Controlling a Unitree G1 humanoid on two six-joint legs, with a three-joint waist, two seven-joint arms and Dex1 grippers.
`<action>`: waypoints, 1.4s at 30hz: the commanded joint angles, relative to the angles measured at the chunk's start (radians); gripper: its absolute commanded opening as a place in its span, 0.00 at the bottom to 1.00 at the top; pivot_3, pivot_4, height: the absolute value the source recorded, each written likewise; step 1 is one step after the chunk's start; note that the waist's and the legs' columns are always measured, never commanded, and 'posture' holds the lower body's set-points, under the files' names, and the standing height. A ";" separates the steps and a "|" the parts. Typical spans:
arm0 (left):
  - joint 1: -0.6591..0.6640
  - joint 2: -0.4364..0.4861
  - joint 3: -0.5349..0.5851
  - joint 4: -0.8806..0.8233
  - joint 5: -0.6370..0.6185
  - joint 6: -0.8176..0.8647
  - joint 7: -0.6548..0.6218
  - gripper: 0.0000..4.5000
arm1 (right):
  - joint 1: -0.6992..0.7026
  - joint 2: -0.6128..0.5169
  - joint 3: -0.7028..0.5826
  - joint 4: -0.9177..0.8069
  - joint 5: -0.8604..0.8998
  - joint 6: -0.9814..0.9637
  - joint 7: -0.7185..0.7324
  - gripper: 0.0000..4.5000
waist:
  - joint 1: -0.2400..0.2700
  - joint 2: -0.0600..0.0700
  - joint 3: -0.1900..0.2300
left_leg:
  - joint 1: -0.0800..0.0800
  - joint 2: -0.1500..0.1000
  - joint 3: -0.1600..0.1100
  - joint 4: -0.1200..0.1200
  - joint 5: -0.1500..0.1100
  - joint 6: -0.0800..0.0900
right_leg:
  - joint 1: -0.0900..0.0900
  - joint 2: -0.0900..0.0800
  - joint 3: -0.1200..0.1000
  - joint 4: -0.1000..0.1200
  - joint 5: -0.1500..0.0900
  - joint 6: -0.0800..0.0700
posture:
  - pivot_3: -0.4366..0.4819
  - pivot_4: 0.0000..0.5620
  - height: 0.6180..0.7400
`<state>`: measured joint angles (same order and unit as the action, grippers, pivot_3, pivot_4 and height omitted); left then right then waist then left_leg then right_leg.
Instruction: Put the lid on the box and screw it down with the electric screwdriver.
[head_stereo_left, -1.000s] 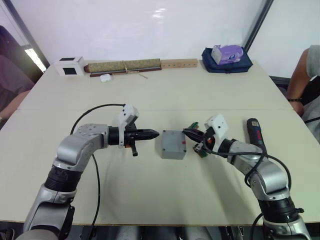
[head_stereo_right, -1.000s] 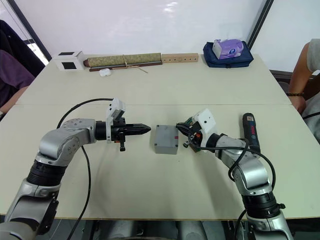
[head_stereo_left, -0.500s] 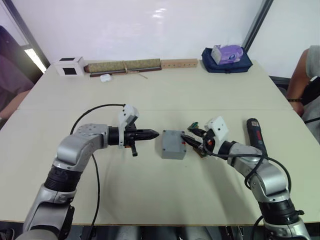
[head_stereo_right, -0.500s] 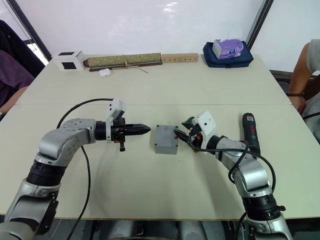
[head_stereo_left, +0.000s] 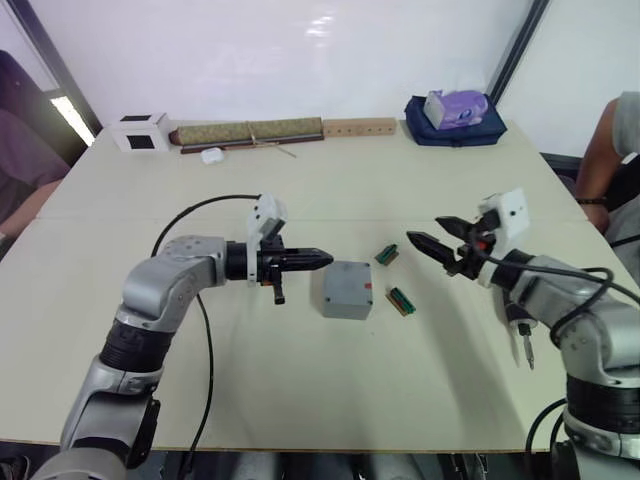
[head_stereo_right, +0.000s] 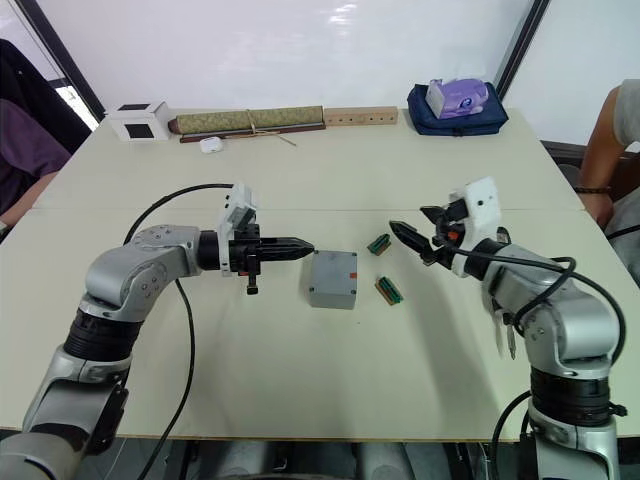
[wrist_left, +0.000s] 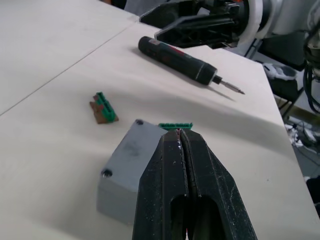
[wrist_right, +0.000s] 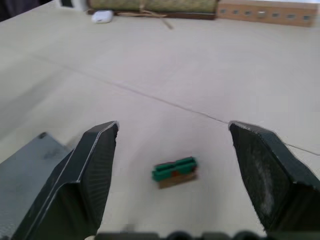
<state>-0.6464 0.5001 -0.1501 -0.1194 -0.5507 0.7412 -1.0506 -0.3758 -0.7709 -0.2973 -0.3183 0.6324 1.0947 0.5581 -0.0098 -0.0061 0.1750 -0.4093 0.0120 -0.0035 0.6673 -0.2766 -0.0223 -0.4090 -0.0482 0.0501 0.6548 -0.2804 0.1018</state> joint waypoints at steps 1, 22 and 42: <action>-0.100 0.018 -0.025 -0.058 0.014 -0.097 -0.095 0.00 | -0.165 -0.320 -0.034 0.241 0.005 0.304 0.066 1.00 | 0.004 0.004 0.002 | 0.000 -0.001 0.001 0.001 0.000 0.000 | 0.000 -0.002 0.000 0.000 0.000 0.000 | 0.48 0.27 1.00; 0.026 0.059 -0.058 -0.213 0.038 -0.126 -0.066 0.00 | -0.500 -0.438 0.645 0.902 -0.309 0.152 0.567 1.00 | -0.026 0.006 0.001 | 0.001 0.001 0.004 -0.001 -0.002 0.004 | -0.001 0.003 0.003 -0.003 -0.001 -0.002 | 0.48 0.27 1.00; 0.088 0.107 -0.003 -0.294 -0.012 -0.038 0.042 0.00 | -0.447 -0.294 0.753 0.992 -0.514 0.034 0.733 0.83 | -0.003 -0.003 -0.003 | 0.003 0.001 0.001 0.001 -0.001 0.002 | 0.003 0.003 0.001 -0.003 -0.001 -0.001 | 0.48 0.27 1.00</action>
<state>-0.5548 0.6060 -0.1764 -0.3789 -0.5513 0.7097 -1.0172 -0.8734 -1.0799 0.4273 0.6833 0.1194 1.1112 1.2641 -0.0130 -0.0092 0.1725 -0.4065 0.0131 -0.0030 0.6679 -0.2780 -0.0199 -0.4057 -0.0453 0.0503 0.6517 -0.2811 0.1006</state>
